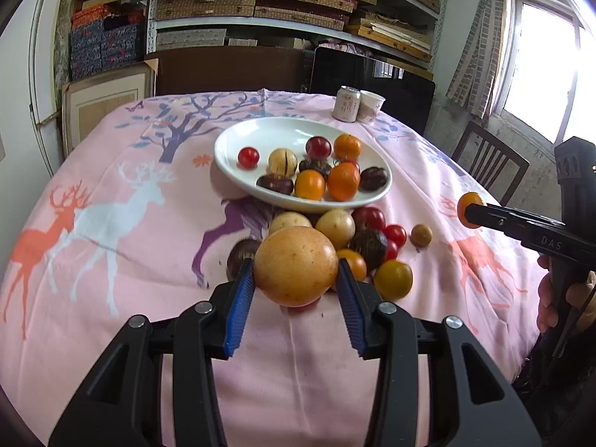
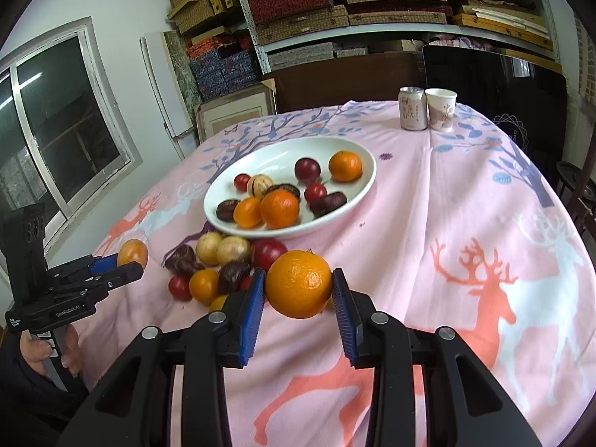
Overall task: Organize fruits
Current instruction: 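Place the orange on the plate with the right tool while the left tool places the pale fruit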
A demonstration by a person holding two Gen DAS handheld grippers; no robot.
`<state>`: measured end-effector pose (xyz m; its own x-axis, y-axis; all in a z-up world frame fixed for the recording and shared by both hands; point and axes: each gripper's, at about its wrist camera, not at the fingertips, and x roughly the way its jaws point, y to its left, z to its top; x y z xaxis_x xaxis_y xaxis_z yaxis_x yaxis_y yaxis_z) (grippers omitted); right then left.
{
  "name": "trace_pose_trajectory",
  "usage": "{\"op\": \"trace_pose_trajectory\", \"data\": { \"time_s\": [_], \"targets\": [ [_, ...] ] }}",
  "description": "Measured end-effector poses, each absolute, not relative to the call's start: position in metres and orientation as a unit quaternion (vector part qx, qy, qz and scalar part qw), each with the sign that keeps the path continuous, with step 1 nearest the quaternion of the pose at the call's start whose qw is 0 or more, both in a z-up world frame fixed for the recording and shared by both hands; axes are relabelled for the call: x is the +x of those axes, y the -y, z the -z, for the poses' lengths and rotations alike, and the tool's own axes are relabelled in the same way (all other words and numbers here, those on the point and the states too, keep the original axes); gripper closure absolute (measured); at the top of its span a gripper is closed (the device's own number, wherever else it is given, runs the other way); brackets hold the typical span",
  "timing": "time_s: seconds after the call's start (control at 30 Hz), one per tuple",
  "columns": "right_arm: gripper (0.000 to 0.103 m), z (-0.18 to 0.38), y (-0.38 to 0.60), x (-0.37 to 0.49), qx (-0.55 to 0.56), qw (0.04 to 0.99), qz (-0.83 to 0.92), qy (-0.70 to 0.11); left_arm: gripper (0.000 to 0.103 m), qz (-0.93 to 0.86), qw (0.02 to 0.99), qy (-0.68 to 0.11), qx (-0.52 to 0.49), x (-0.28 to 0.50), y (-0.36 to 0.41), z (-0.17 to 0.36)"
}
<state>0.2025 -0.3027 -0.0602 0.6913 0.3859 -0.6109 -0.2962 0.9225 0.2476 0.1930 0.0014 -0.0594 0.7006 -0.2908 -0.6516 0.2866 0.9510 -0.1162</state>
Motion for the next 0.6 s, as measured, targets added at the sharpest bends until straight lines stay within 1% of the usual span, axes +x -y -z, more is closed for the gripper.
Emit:
{"op": "trace_pose_trajectory", "data": {
  "time_s": [0.13,0.3,0.4,0.57,0.6],
  "targets": [
    [0.067,0.041,0.305,0.222,0.064,0.925,-0.185,-0.326,0.060,0.150,0.924,-0.350,-0.007,0.223,0.002,0.042],
    [0.067,0.019,0.294,0.269,0.062,0.929,-0.192,-0.309,0.060,0.139,0.929,-0.343,0.005,0.280,0.021,0.025],
    [0.067,0.016,0.280,0.305,0.050,0.930,-0.197,-0.307,0.060,0.138,0.924,-0.356,0.002,0.319,0.032,0.028],
    [0.066,0.029,0.261,0.363,0.041,0.921,-0.197,-0.333,0.059,0.127,0.913,-0.387,-0.022,0.379,0.037,0.046],
    [0.066,0.034,0.258,0.373,0.040,0.919,-0.199,-0.339,0.057,0.123,0.911,-0.393,-0.028,0.391,0.037,0.051]
  ]
}}
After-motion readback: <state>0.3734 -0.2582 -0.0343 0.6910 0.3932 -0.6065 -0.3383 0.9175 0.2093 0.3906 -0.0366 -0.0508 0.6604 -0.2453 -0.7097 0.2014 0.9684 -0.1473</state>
